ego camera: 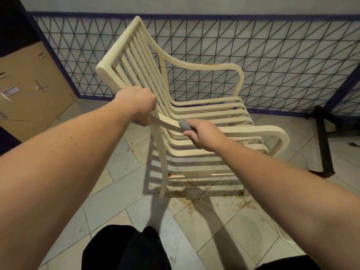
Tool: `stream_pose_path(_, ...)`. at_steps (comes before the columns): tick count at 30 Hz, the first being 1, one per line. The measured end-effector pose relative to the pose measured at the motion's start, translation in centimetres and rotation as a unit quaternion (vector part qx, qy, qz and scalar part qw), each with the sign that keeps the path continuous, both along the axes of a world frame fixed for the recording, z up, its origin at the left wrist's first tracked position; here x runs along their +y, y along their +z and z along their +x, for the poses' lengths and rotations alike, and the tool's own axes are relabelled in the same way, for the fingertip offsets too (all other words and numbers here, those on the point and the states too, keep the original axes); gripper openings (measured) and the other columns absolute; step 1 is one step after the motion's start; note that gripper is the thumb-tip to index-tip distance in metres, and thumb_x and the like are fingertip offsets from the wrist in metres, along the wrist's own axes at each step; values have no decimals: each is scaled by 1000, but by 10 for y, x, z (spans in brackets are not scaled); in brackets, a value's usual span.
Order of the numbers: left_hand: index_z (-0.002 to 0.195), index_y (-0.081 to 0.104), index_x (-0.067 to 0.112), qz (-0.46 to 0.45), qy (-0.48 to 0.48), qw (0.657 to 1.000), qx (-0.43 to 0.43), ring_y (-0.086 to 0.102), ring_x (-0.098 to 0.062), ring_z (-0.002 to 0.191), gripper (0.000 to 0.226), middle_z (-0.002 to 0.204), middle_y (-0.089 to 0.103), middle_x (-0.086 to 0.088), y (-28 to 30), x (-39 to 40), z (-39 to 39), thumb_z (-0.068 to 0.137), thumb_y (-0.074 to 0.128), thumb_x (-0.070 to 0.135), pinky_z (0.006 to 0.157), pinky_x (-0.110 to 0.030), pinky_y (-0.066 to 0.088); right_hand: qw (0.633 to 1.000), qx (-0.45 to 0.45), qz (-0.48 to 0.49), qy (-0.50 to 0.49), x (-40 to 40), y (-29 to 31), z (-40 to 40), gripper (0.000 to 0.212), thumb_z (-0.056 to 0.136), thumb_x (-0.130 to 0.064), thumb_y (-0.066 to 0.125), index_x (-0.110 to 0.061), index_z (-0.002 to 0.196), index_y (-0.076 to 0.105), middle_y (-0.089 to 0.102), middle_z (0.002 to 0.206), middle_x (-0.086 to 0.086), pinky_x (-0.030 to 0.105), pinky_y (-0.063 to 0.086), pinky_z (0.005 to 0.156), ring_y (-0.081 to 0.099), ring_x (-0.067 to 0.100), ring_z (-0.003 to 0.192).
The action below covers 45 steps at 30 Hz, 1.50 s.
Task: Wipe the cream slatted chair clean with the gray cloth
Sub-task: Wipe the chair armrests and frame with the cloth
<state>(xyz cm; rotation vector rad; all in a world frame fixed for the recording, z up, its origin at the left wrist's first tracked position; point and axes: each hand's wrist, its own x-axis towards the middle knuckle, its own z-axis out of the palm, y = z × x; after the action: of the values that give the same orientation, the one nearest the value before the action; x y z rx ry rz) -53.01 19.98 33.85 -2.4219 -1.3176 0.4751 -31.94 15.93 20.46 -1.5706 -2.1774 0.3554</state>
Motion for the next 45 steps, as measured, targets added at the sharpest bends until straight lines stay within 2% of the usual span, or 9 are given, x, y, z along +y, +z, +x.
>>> stream_pose_path(5, 94, 71, 24, -2, -3, 1000, -5, 60, -26, 73, 16, 73, 54, 3, -1, 2, 1, 82, 69, 35, 67, -39, 60, 975, 159, -150, -40, 38, 23, -28, 28, 103, -37, 48, -21, 125, 57, 58, 103, -3, 30, 37, 80, 53, 16, 92)
stream_pose_path(8, 86, 68, 22, 0, -7, 1000, -6, 58, -26, 71, 12, 71, 53, 2, -3, 5, 1, 81, 68, 33, 66, -39, 59, 966, 208, -147, -52, 45, 27, -40, 18, 104, -34, 47, -21, 111, 56, 58, 96, -1, 31, 38, 75, 52, 17, 89)
stream_pose_path(14, 75, 63, 24, 10, -11, 1000, 0, 55, -19, 63, 10, 70, 56, 1, -7, 9, 1, 79, 69, 32, 62, -36, 58, 984, 124, -125, -37, 40, 18, -46, 40, 107, -33, 32, -22, 71, 44, 55, 79, -1, 33, 36, 70, 48, 18, 74)
stream_pose_path(22, 89, 70, 27, 7, 6, 1000, -13, 56, -17, 64, 11, 72, 59, 4, -10, 11, 2, 78, 73, 28, 57, -35, 55, 988, -79, -111, -69, -3, 5, 53, 41, 108, -37, 20, -16, 100, 54, 62, 94, 5, 37, 41, 79, 55, 25, 88)
stream_pose_path(26, 84, 70, 29, 13, 9, 1000, -7, 55, -15, 62, 5, 71, 60, 4, -10, 10, 3, 79, 72, 29, 52, -31, 48, 983, -113, -97, -104, -28, 3, 109, 39, 107, -37, 18, -21, 93, 50, 63, 83, 3, 37, 40, 78, 57, 23, 82)
stream_pose_path(31, 76, 63, 30, 22, 16, 1000, 7, 53, -14, 59, 8, 70, 59, 5, -9, 8, 3, 79, 70, 32, 47, -27, 40, 969, -102, -92, -205, -56, 3, 180, 40, 107, -36, 18, -18, 92, 51, 59, 90, 5, 40, 40, 83, 52, 24, 85)
stream_pose_path(38, 70, 58, 29, 22, 13, 1000, 14, 55, -15, 60, 14, 68, 59, 5, -11, 8, 3, 80, 66, 33, 50, -29, 45, 942, 55, -78, -323, -64, -6, 191, 42, 109, -24, 20, -2, 116, 55, 53, 109, 11, 35, 31, 93, 46, 27, 102)
stream_pose_path(43, 77, 59, 31, 20, 2, 1000, 4, 55, -14, 61, 11, 70, 58, 6, -13, 11, -1, 82, 68, 36, 49, -29, 44, 945, -59, -25, -322, -67, -8, 175, 39, 106, -28, 19, -12, 97, 53, 58, 97, 11, 44, 40, 91, 53, 31, 94)
stream_pose_path(45, 85, 65, 32, 24, 1, 1000, 9, 54, -13, 61, 6, 72, 58, 6, -12, 11, -1, 82, 67, 37, 50, -28, 43, 956, -114, -10, -272, -67, -9, 159, 42, 105, -37, 19, -18, 108, 57, 59, 99, 4, 48, 38, 104, 55, 26, 102)
